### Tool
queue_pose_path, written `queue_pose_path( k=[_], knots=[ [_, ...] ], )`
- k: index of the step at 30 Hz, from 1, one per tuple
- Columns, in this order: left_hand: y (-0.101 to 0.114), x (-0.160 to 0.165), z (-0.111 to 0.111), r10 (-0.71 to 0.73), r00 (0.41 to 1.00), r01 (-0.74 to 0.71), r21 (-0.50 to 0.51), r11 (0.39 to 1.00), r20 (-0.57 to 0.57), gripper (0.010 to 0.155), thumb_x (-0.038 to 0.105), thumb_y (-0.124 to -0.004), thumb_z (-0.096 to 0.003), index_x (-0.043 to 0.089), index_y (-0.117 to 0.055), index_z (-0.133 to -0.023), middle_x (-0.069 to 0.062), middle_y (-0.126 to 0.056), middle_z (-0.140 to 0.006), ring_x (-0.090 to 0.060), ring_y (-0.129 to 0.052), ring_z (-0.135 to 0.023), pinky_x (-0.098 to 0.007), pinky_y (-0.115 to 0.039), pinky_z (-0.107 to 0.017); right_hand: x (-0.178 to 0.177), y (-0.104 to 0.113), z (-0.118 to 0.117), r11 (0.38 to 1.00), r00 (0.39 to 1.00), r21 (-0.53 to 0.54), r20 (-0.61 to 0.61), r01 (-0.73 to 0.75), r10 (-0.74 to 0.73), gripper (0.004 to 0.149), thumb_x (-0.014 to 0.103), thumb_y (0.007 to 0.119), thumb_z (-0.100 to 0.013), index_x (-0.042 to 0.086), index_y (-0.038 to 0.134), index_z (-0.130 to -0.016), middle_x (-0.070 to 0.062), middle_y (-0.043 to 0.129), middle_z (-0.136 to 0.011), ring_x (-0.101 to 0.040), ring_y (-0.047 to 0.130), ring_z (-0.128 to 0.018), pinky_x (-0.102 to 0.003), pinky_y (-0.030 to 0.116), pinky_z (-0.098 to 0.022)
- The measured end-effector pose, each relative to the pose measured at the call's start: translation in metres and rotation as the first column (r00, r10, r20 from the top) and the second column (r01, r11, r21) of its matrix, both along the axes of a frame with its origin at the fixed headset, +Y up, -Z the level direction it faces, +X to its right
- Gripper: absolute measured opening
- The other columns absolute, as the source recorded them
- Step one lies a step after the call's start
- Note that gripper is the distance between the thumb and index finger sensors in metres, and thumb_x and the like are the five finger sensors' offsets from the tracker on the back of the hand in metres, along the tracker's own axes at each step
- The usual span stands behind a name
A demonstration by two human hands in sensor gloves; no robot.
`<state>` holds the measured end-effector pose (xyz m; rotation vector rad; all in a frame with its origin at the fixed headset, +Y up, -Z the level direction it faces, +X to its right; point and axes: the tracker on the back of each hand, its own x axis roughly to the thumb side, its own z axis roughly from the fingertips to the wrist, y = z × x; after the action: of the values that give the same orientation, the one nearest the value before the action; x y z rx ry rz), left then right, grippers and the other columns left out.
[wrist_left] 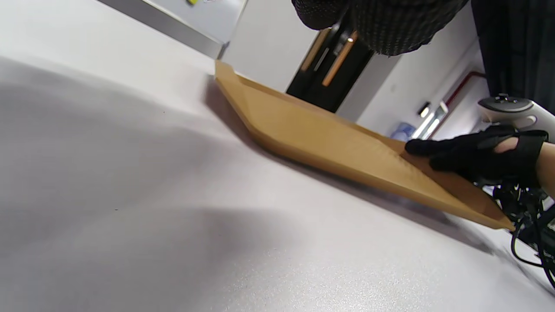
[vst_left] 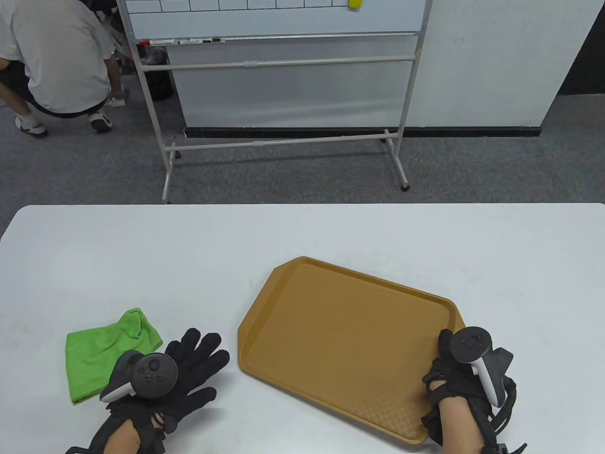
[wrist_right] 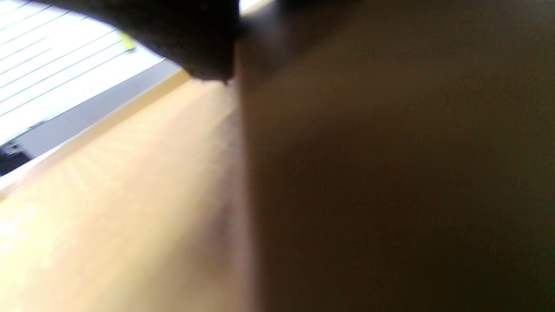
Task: Wipe the food tray with a square towel
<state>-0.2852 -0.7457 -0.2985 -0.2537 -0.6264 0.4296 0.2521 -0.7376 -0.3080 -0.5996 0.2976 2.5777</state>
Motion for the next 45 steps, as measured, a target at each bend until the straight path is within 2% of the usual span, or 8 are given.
queue_pose_path(
  k=[10, 20, 24, 27, 32, 35, 40, 45],
  knots=[
    [-0.001, 0.000, 0.000, -0.009, 1.000, 0.009, -0.001, 1.000, 0.008, 0.071, 0.056, -0.066, -0.0498, 0.035, -0.038, -0.112, 0.008, -0.011, -0.120, -0.039, -0.003, -0.107, -0.064, -0.015, -0.074, -0.044, -0.010, -0.012, 0.996, 0.975, -0.019, -0.207, -0.090, 0.084, 0.064, 0.029, 0.076, -0.047, 0.036, 0.047, -0.105, -0.017, 0.047, -0.114, -0.031, 0.089, -0.059, -0.047, 0.081, -0.044],
    [-0.002, 0.001, 0.000, -0.018, 1.000, 0.018, -0.011, 1.000, 0.005, 0.071, 0.056, -0.066, -0.0498, 0.035, -0.039, -0.112, 0.008, -0.010, -0.119, -0.039, -0.001, -0.106, -0.064, -0.014, -0.074, -0.049, -0.021, -0.016, 0.993, 0.969, -0.022, -0.221, -0.113, 0.105, 0.065, 0.029, 0.077, -0.047, 0.035, 0.046, -0.104, -0.018, 0.048, -0.113, -0.034, 0.089, -0.061, -0.049, 0.080, -0.045],
    [0.002, -0.005, -0.002, -0.025, 0.998, 0.026, 0.017, 1.000, -0.064, 0.071, 0.057, -0.066, -0.0500, 0.035, -0.038, -0.112, 0.009, -0.008, -0.119, -0.038, 0.001, -0.106, -0.063, -0.013, -0.074, -0.051, -0.025, -0.016, 0.986, 0.965, -0.045, -0.219, -0.160, 0.146, 0.065, 0.029, 0.077, -0.047, 0.036, 0.047, -0.104, -0.020, 0.049, -0.113, -0.035, 0.087, -0.065, -0.050, 0.079, -0.047],
    [0.007, -0.019, -0.005, -0.005, 0.986, 0.014, 0.049, 0.999, -0.167, 0.071, 0.057, -0.066, -0.0502, 0.035, -0.038, -0.112, 0.009, -0.009, -0.119, -0.038, 0.001, -0.106, -0.063, -0.014, -0.074, -0.052, -0.027, -0.017, 0.985, 0.965, -0.057, -0.216, -0.162, 0.146, 0.065, 0.029, 0.076, -0.047, 0.036, 0.046, -0.104, -0.019, 0.049, -0.113, -0.035, 0.086, -0.065, -0.050, 0.078, -0.048],
    [0.020, -0.052, -0.006, -0.009, 0.904, 0.081, 0.151, 0.985, -0.428, 0.068, 0.054, -0.066, -0.0510, 0.034, -0.042, -0.112, 0.008, -0.014, -0.120, -0.038, -0.005, -0.108, -0.063, -0.017, -0.074, -0.051, -0.026, -0.016, 0.984, 0.965, -0.060, -0.217, -0.166, 0.150, 0.064, 0.029, 0.075, -0.047, 0.036, 0.046, -0.104, -0.019, 0.048, -0.114, -0.035, 0.086, -0.066, -0.049, 0.078, -0.048],
    [0.025, -0.074, -0.006, -0.028, 0.824, 0.152, 0.172, 0.973, -0.566, 0.066, 0.050, -0.068, -0.0522, 0.034, -0.043, -0.111, 0.007, -0.016, -0.121, -0.039, -0.008, -0.108, -0.063, -0.018, -0.074, -0.051, -0.026, -0.016, 0.985, 0.966, -0.063, -0.215, -0.161, 0.144, 0.064, 0.030, 0.075, -0.047, 0.037, 0.046, -0.104, -0.018, 0.048, -0.114, -0.034, 0.085, -0.066, -0.049, 0.077, -0.049],
    [0.010, -0.110, -0.012, -0.109, 0.672, 0.179, 0.017, 0.984, -0.732, 0.069, 0.051, -0.069, -0.0525, 0.033, -0.040, -0.112, 0.000, -0.016, -0.120, -0.042, -0.008, -0.106, -0.063, -0.021, -0.074, -0.050, -0.026, -0.016, 0.985, 0.963, -0.062, -0.229, -0.160, 0.142, 0.064, 0.031, 0.075, -0.048, 0.037, 0.046, -0.104, -0.019, 0.048, -0.114, -0.034, 0.085, -0.068, -0.050, 0.077, -0.050],
    [-0.020, -0.126, -0.020, -0.223, 0.607, 0.080, -0.221, 0.972, -0.763, 0.078, 0.055, -0.071, -0.0519, 0.031, -0.027, -0.112, -0.010, -0.005, -0.117, -0.052, -0.002, -0.100, -0.066, -0.019, -0.071, -0.049, -0.027, -0.016, 0.985, 0.963, -0.065, -0.232, -0.159, 0.140, 0.064, 0.031, 0.075, -0.048, 0.037, 0.046, -0.104, -0.019, 0.048, -0.114, -0.034, 0.084, -0.069, -0.050, 0.076, -0.051]
  ],
)
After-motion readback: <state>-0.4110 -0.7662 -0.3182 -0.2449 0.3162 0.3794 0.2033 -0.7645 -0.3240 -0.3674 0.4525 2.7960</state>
